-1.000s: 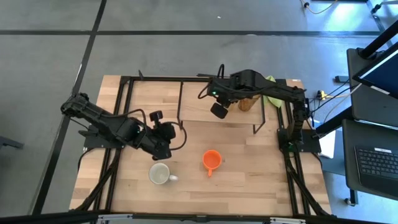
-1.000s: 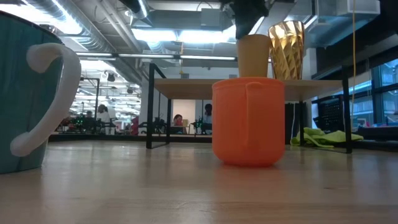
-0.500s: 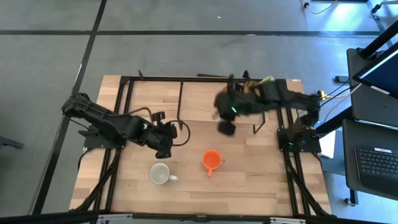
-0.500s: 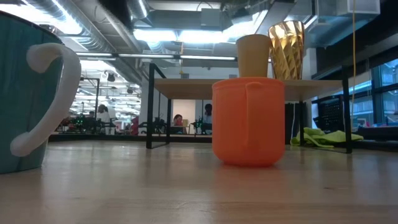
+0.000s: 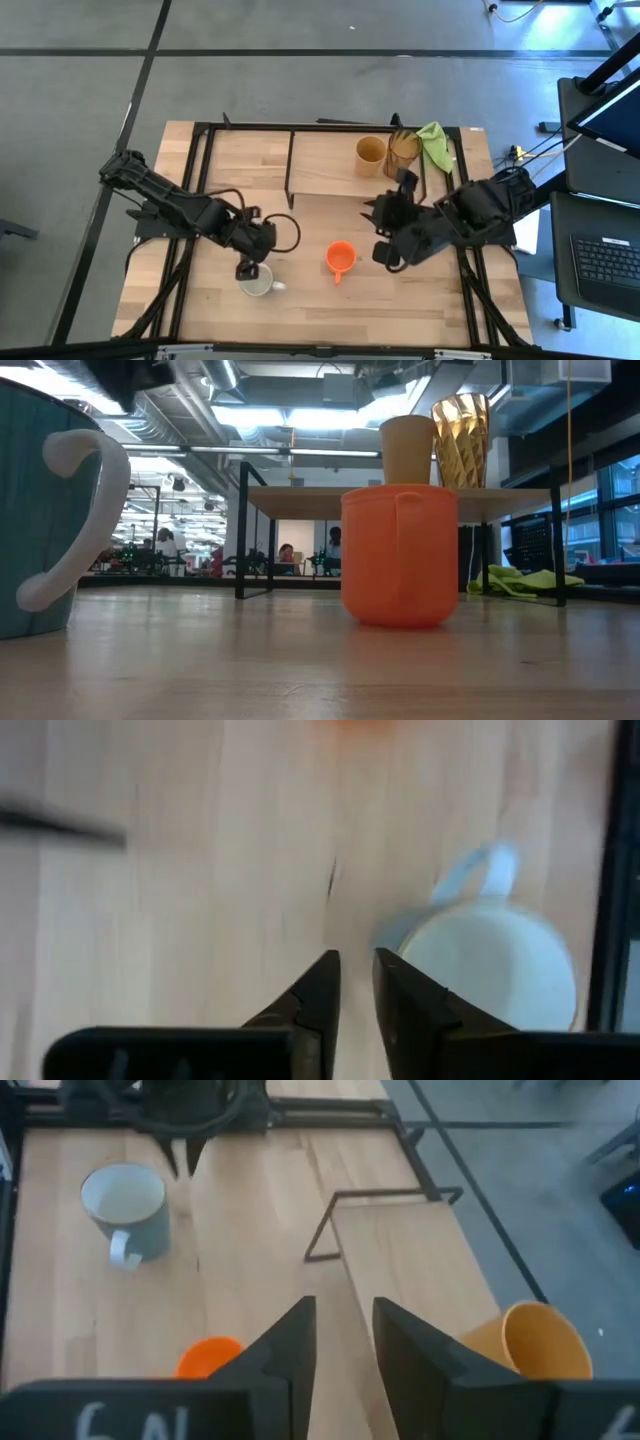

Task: Stack small to large cups/mugs on shelf
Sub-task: Put the blue mug on the shelf

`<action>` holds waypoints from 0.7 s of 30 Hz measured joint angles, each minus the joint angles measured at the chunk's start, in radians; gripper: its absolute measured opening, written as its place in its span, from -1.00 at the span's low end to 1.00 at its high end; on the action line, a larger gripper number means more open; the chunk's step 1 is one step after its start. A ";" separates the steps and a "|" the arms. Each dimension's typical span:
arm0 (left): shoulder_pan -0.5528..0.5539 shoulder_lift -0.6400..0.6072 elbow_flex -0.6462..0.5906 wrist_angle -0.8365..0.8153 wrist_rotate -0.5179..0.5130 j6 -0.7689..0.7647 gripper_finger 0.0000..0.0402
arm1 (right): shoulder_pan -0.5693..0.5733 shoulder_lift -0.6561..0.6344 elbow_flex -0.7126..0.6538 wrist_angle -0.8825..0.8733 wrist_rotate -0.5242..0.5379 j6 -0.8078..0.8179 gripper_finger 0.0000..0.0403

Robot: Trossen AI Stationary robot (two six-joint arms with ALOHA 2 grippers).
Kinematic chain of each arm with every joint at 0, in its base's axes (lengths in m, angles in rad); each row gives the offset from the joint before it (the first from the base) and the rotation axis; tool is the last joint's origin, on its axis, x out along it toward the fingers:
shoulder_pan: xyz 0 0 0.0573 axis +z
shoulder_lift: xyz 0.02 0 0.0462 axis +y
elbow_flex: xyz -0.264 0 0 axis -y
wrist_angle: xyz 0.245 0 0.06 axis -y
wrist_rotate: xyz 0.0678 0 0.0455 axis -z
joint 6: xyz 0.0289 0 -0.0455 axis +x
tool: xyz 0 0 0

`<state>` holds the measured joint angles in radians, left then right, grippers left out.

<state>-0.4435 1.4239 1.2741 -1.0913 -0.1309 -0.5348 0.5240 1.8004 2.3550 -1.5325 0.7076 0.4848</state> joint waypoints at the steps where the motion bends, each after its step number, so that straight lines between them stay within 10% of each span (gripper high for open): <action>1: -0.003 0.000 0.000 -0.030 0.015 -0.040 -0.72 | 0.010 0.000 0.000 -0.017 0.002 0.024 -0.48; 10: -0.008 -0.056 0.000 -0.156 0.095 -0.814 -0.72 | 0.089 0.000 -0.004 -0.038 0.081 0.163 -0.49; 21: -0.257 -0.056 0.000 -0.112 0.058 -1.404 -0.71 | 0.122 0.000 -0.006 -0.038 0.140 0.217 -0.49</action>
<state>-0.7004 1.3682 1.2743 -1.2032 -0.0726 -1.9388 0.6458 1.8009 2.3493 -1.5707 0.8479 0.7020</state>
